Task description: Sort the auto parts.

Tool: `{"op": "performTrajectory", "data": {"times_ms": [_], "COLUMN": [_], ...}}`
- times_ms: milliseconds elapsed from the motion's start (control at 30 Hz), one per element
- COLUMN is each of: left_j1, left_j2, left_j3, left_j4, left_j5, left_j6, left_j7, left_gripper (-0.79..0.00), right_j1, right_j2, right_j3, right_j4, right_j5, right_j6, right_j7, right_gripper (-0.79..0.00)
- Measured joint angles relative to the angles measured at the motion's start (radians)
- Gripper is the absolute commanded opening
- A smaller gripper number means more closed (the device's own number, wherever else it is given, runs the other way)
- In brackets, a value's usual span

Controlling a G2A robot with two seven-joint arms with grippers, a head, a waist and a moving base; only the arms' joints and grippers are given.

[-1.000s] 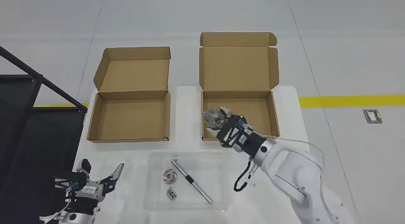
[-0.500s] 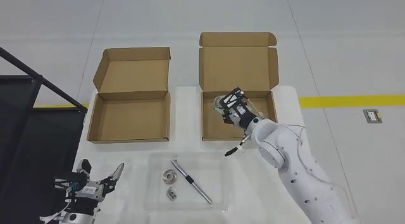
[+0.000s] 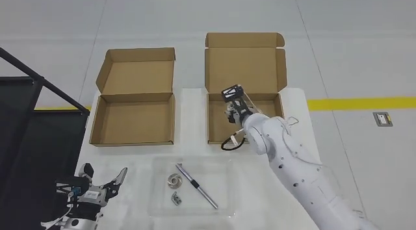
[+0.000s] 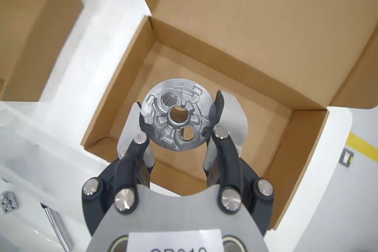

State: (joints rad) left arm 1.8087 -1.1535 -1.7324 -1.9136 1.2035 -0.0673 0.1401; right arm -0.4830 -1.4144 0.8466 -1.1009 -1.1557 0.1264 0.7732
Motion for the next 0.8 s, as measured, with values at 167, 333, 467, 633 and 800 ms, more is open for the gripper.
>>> {"op": "performTrajectory", "data": {"times_ms": [167,333,467,633,800], "left_j1": [0.000,0.000,0.000,0.000,0.000], "left_j2": [0.000,0.000,0.000,0.000,0.000], "left_j3": [0.000,0.000,0.000,0.000,0.000], "left_j4": [0.000,0.000,0.000,0.000,0.000], "left_j5": [0.000,0.000,0.000,0.000,0.000], "left_j6": [0.000,0.000,0.000,0.000,0.000], "left_j7": [0.000,0.000,0.000,0.000,0.000], "left_gripper": [0.000,0.000,0.000,0.000,0.000], "right_j1": [0.146,0.207,0.234,0.257,0.274], "right_j2": [-0.089,-0.146,-0.182,-0.213,-0.223], "right_j3": [-0.103,-0.128,-0.138,-0.144,-0.140], "right_j4": [0.293,0.487,0.597,0.665,0.662], "right_j5": [0.112,0.197,0.237,0.260,0.250], "right_j6": [0.001,-0.025,-0.041,-0.057,-0.082], "right_j7": [-0.005,-0.086,-0.134,-0.164,-0.237], "right_gripper": [-0.785,-0.428,0.000,0.000,0.000]}}
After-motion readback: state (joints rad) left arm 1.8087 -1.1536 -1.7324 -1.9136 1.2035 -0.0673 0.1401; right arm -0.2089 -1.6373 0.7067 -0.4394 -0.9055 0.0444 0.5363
